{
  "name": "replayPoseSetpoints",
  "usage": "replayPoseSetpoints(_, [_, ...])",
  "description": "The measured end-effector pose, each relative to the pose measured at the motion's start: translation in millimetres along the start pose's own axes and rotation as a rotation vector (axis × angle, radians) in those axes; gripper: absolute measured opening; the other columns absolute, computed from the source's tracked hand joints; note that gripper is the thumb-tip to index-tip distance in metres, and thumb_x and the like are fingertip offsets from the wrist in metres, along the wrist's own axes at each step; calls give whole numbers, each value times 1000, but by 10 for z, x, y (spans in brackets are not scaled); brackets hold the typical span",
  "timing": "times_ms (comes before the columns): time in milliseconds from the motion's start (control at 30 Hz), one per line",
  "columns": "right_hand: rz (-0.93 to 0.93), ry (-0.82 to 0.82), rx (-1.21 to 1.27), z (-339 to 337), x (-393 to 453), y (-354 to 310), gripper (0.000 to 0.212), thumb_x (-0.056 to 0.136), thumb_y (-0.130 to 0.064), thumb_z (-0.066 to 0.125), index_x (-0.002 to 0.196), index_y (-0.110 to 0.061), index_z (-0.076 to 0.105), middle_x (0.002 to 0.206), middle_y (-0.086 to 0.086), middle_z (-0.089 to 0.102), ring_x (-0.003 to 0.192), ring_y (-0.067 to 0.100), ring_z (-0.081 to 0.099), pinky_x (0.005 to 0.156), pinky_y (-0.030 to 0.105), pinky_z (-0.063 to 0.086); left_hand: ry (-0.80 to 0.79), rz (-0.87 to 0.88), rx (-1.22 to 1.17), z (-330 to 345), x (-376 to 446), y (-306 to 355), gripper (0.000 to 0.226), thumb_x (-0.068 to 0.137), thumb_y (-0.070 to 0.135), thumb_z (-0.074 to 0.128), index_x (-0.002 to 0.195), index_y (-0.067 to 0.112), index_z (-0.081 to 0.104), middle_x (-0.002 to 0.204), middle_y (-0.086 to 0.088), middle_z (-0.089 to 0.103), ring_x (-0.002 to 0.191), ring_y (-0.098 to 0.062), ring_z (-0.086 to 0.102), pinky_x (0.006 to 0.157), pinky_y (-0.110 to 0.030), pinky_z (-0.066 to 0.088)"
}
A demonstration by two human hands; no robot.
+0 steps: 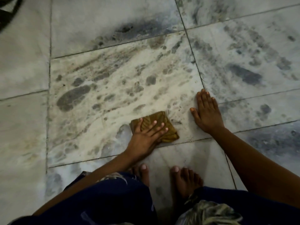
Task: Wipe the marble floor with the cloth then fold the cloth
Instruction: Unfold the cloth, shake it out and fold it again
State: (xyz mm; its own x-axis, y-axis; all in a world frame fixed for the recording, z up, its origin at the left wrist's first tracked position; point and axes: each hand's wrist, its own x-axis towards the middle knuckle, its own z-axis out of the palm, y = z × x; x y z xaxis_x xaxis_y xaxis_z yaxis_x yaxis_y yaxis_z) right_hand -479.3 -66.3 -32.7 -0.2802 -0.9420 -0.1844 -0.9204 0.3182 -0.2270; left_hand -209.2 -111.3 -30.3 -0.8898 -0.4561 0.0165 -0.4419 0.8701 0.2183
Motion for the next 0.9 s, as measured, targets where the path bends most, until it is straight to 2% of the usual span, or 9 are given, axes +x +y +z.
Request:
replayPoseSetpoints(67, [-12,23,41,-25,41,-92,82,85,-56,3,148,-5,9,157,13,2,145,21,-1,114,31,-7,139,-134,-198,-95,24,97,42,90,33,42,131,22,45,119,-5,66,109,-22,62,98,-51,40])
replayPoseSetpoints(167, [-38,29,116,-48,85,-257,80,85,-56,3,149,-8,6,158,10,0,144,15,-6,114,27,-9,305,-568,-764,-448,223,98,32,98,25,44,127,15,53,108,-8,67,96,-18,61,83,-13,44])
replayPoseSetpoints(200, [-45,37,150,-63,111,-320,80,85,-56,3,149,-8,6,158,9,-1,143,13,-7,113,26,-10,322,-718,-964,-577,310,36,29,98,22,45,126,17,53,112,-5,64,101,-16,59,87,-13,44])
replayPoseSetpoints(267, [-49,50,208,-82,148,-422,80,85,-57,3,149,-9,5,158,9,-1,142,12,-7,114,27,-9,323,-938,-1367,-762,427,-128,24,98,20,44,121,20,54,116,-2,62,107,-19,59,96,-29,46])
replayPoseSetpoints(333, [-58,65,255,-114,222,-521,80,85,-57,4,149,-9,5,158,8,0,143,12,-6,115,28,-7,332,-1063,-1701,-876,442,-307,25,98,23,44,118,18,57,111,-3,66,100,-19,64,88,-35,51])
replayPoseSetpoints(467, [-92,71,319,-212,403,-697,80,85,-58,4,149,-10,5,158,6,0,140,6,-9,113,22,-11,395,-1140,-2069,-932,395,-601,37,97,30,42,125,11,56,114,-10,65,99,-26,64,87,-41,51])
replayPoseSetpoints(600, [-131,82,360,-346,587,-829,79,85,-58,4,149,-11,4,158,4,-1,139,4,-10,113,20,-11,460,-1054,-2261,-1012,469,-866,43,96,34,36,129,11,52,126,-12,59,112,-30,59,90,-49,49])
replayPoseSetpoints(800, [-158,120,444,-608,1056,-1081,77,86,-57,8,149,-13,5,157,2,4,138,1,-6,110,13,-13,556,-930,-2373,-1285,793,-1306,46,97,35,33,109,8,69,119,-14,64,98,-31,67,78,-54,52])
replayPoseSetpoints(900, [-218,117,528,-747,1343,-1262,69,87,-56,14,146,-21,4,153,-8,4,139,-1,-3,111,14,-9,560,-943,-2370,-1421,1036,-1531,46,98,36,31,125,9,56,127,-13,59,109,-32,61,82,-53,51])
